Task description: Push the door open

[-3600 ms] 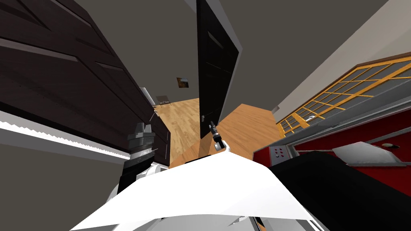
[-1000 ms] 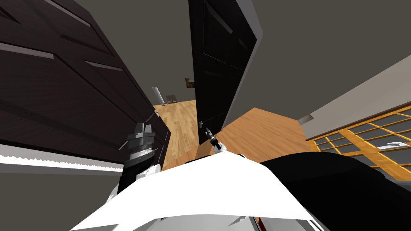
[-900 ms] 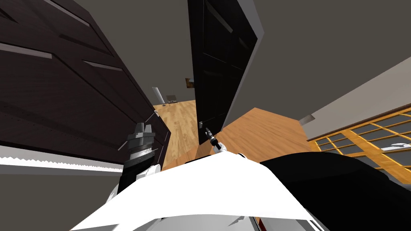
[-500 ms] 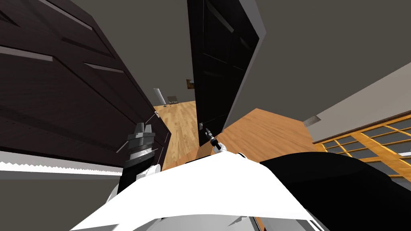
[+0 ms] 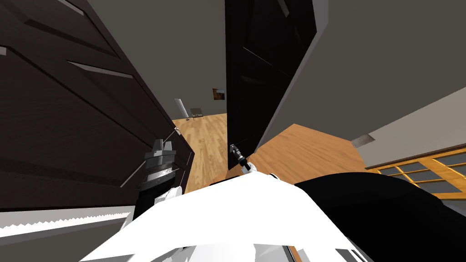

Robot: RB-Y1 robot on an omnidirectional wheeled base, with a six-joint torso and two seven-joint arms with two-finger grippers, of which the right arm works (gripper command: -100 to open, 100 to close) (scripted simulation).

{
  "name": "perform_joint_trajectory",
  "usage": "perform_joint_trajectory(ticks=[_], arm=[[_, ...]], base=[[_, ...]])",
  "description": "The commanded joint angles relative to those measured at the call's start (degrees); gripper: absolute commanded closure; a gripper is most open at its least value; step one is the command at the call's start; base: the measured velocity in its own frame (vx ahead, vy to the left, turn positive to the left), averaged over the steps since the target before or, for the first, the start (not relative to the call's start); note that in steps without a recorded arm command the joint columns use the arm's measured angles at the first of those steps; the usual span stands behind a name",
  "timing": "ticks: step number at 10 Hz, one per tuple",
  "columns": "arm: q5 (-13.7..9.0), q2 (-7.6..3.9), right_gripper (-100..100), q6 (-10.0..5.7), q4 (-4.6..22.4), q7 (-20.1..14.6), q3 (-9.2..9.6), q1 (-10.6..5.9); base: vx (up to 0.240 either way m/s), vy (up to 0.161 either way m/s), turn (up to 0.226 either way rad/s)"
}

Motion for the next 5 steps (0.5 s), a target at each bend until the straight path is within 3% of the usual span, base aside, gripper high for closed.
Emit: perform_joint_trajectory(ticks=[1, 3, 4, 5], arm=[[-0.2, 0.33, -100, -0.13, 0.2, 0.4, -0.20, 0.06], [-0.2, 0.39, -100, -0.23, 0.4, 0.4, -0.18, 0.10], [-0.2, 0.39, 100, -0.23, 0.4, 0.4, -0.18, 0.10], [-0.2, 0.39, 100, -0.23, 0.4, 0.4, -0.18, 0.10]], base=[[0.197, 0.031, 0.022], [0.126, 0.028, 0.006], [-0.014, -0.003, 0.003], [-0.024, -0.008, 0.010]])
